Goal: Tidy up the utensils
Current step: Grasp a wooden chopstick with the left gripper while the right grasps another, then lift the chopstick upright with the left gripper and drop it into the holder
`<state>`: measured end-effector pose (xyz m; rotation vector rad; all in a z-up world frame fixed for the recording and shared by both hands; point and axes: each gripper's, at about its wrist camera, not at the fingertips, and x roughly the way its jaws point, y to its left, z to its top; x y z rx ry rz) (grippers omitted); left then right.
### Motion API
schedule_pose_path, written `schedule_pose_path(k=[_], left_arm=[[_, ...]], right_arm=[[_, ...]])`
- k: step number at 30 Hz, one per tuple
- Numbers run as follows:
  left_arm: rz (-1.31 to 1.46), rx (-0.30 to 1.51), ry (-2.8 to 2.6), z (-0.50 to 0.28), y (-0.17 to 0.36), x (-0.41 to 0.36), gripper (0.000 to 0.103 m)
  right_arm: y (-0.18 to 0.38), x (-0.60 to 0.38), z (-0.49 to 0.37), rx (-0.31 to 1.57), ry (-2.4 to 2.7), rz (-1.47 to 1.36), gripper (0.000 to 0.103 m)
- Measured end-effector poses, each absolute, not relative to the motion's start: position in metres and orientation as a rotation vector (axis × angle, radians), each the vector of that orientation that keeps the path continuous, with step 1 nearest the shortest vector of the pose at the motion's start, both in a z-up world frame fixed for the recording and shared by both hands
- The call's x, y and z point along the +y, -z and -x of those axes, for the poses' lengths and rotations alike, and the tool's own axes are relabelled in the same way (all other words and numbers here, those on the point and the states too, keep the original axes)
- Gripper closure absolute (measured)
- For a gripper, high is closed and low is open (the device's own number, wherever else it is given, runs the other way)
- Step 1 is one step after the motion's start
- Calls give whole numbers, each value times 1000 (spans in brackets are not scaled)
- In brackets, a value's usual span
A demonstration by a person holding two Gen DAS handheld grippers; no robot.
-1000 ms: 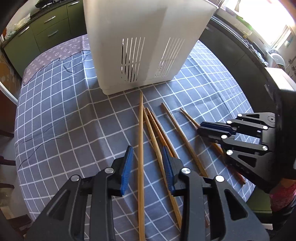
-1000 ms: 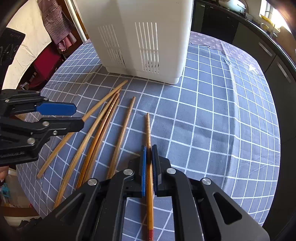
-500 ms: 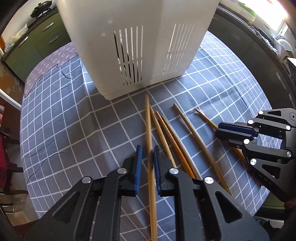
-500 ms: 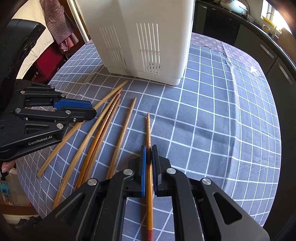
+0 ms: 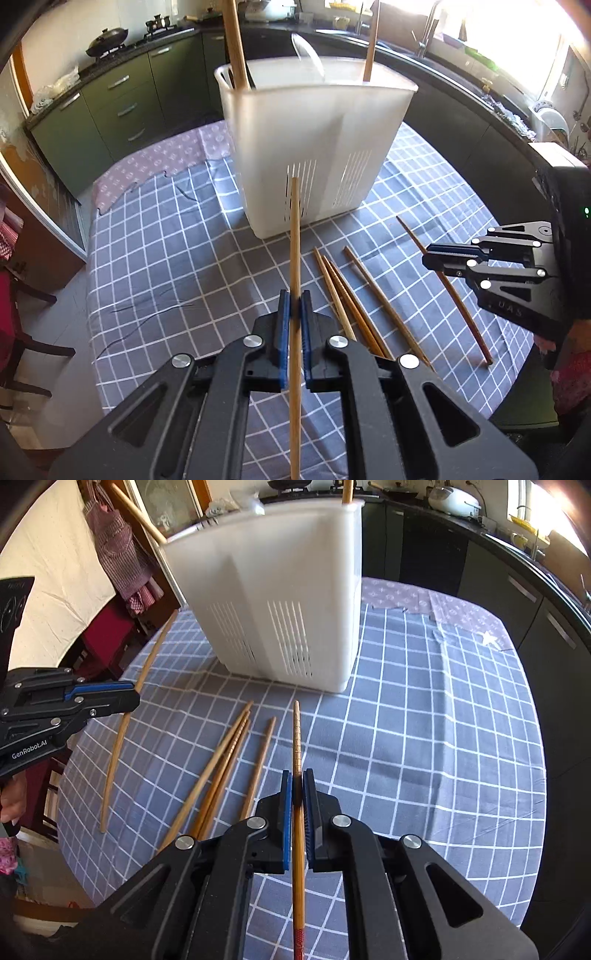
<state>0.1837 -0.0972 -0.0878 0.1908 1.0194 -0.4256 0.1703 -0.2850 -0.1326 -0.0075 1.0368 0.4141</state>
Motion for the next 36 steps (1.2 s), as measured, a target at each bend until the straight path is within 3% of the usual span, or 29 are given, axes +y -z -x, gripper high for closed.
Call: schedule_pose_path(k=[12, 36], left_arm=[[-167, 834, 473, -118, 22, -70, 97], [-150, 790, 505, -124, -13, -83, 97]], right_arm=[[51, -318, -110, 833, -445, -42, 96], [38, -322, -86, 792, -474, -39, 96]])
